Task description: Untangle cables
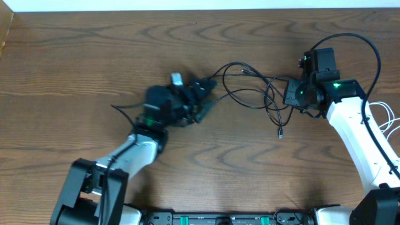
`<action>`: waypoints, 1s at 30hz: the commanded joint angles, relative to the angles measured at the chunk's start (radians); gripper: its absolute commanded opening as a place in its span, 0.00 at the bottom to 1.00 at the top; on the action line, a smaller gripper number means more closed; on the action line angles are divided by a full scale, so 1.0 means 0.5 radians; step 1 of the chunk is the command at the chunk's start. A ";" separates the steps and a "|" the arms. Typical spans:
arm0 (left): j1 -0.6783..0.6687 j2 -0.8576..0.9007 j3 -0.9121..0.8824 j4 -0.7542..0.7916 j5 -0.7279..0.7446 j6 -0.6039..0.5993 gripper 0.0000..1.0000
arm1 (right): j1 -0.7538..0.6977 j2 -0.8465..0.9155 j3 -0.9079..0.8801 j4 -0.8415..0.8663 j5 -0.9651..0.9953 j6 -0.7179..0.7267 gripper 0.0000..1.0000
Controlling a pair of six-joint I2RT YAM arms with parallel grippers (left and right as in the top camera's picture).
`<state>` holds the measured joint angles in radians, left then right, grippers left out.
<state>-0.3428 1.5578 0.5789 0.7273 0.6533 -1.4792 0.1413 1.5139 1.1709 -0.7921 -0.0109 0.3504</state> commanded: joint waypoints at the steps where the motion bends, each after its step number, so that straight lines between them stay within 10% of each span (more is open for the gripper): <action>1: -0.204 -0.008 0.021 -0.032 -0.682 -0.358 0.94 | 0.016 0.010 0.006 -0.002 0.040 -0.029 0.01; 14: -0.632 -0.005 0.027 0.036 -1.546 -0.681 0.82 | 0.016 0.010 0.006 -0.018 0.031 -0.013 0.01; 30: -0.743 0.324 0.309 0.037 -1.570 -0.681 0.82 | 0.017 0.010 0.006 -0.047 -0.001 -0.013 0.01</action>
<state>-0.7021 1.6623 0.6876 0.7444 -0.1116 -1.8114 0.1413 1.5139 1.1709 -0.8104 -0.0090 0.3511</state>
